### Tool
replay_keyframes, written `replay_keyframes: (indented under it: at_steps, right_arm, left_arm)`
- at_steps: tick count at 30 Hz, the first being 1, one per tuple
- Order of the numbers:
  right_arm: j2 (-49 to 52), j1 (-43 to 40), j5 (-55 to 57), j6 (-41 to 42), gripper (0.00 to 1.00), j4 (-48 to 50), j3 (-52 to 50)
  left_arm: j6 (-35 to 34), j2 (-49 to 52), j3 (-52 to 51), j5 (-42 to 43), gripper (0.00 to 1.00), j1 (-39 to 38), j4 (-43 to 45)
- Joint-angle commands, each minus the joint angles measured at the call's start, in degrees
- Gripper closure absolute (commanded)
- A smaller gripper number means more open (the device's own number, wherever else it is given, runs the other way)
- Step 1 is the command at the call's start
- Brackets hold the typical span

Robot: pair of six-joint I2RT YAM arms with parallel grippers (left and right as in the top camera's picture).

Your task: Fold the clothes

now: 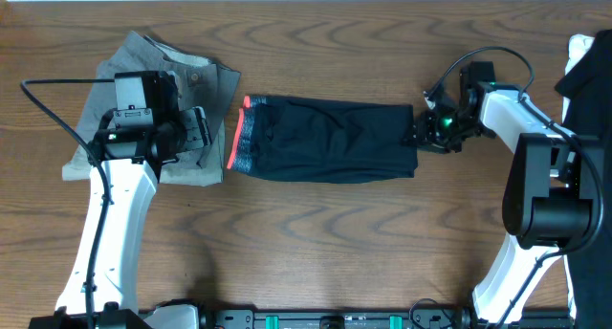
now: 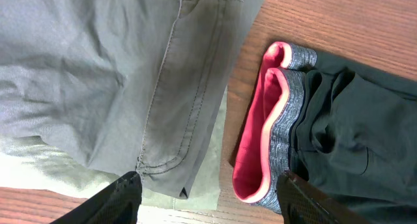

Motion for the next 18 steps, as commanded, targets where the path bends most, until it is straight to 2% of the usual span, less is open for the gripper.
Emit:
replay_keyframes:
  at_steps: [1, 3, 6, 9, 17, 18]
  right_arm:
    - [0.0, 0.3, -1.8, 0.4, 0.90, 1.0, -0.8]
    - [-0.5, -0.8, 0.0, 0.4, 0.99, 0.4, 0.1]
    - [-2.1, -3.6, 8.0, 0.5, 0.99, -2.9, 2.4]
    - [-4.0, -6.6, 16.2, 1.0, 0.99, -5.8, 5.2]
    - [-5.3, -8.0, 15.4, 0.9, 0.99, -8.1, 6.1]
    - [-5.3, -7.7, 15.4, 0.9, 0.99, -8.0, 6.1]
  left_arm:
    - [0.1, -0.9, 1.2, -0.1, 0.32, 0.1, 0.1]
    - [0.0, -0.9, 1.2, 0.0, 0.32, 0.1, 0.1]
    - [-2.4, -0.9, 1.2, 0.7, 0.32, 0.1, -0.1]
    - [-3.4, -0.6, 1.2, 6.4, 0.32, 0.1, 0.1]
    - [-3.8, 6.8, 1.0, 22.5, 0.31, -0.7, 0.3]
    - [-3.8, 8.4, 1.0, 24.2, 0.25, -1.1, 1.0]
